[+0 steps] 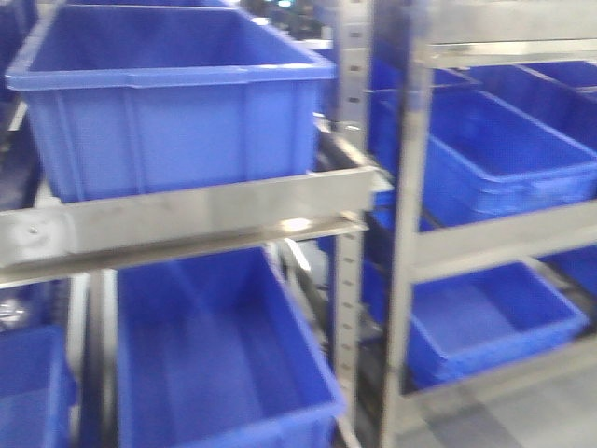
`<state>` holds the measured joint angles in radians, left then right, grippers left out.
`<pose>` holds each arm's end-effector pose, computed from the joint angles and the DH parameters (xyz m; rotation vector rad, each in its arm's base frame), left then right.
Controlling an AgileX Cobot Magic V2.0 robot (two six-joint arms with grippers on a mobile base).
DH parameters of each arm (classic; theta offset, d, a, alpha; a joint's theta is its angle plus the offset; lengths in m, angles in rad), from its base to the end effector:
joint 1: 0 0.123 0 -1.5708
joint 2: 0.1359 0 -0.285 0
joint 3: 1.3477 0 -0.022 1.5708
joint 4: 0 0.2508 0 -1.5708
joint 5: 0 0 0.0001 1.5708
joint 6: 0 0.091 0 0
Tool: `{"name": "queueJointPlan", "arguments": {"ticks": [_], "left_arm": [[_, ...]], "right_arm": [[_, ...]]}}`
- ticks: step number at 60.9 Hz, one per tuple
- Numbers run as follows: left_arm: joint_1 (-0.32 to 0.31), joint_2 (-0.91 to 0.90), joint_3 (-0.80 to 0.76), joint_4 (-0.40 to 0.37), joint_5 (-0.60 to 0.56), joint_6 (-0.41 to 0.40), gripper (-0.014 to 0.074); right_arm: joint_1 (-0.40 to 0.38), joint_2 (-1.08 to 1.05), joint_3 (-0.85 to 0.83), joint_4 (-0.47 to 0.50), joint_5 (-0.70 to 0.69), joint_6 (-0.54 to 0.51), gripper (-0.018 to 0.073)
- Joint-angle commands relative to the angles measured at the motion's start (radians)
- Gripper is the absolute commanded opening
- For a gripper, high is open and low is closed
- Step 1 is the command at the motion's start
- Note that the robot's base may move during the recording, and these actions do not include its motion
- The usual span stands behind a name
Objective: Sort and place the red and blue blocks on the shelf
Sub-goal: 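Turn the base to face the shelf of blue bins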
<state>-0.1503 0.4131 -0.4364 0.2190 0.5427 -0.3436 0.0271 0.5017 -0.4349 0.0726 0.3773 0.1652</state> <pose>0.0868 -0.0028 0.2842 -0.0774 1.9890 -0.0854 0.1064 0.0053 0.2880 0.1804 1.9233 0.1995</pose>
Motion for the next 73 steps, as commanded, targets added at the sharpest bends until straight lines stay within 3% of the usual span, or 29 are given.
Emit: {"name": "queueJointPlan", "arguments": {"ticks": [1,73], "left_arm": [[-0.001,0.008,-0.029,0.010,-0.076,-0.003,0.0134],[-0.001,0.008,-0.029,0.010,-0.076,-0.003,0.0134]], "right_arm": [[-0.006,0.001,-0.029,-0.008,-0.088,-0.003,0.0057],[-0.006,0.001,-0.029,-0.008,-0.088,-0.003,0.0057]]}}
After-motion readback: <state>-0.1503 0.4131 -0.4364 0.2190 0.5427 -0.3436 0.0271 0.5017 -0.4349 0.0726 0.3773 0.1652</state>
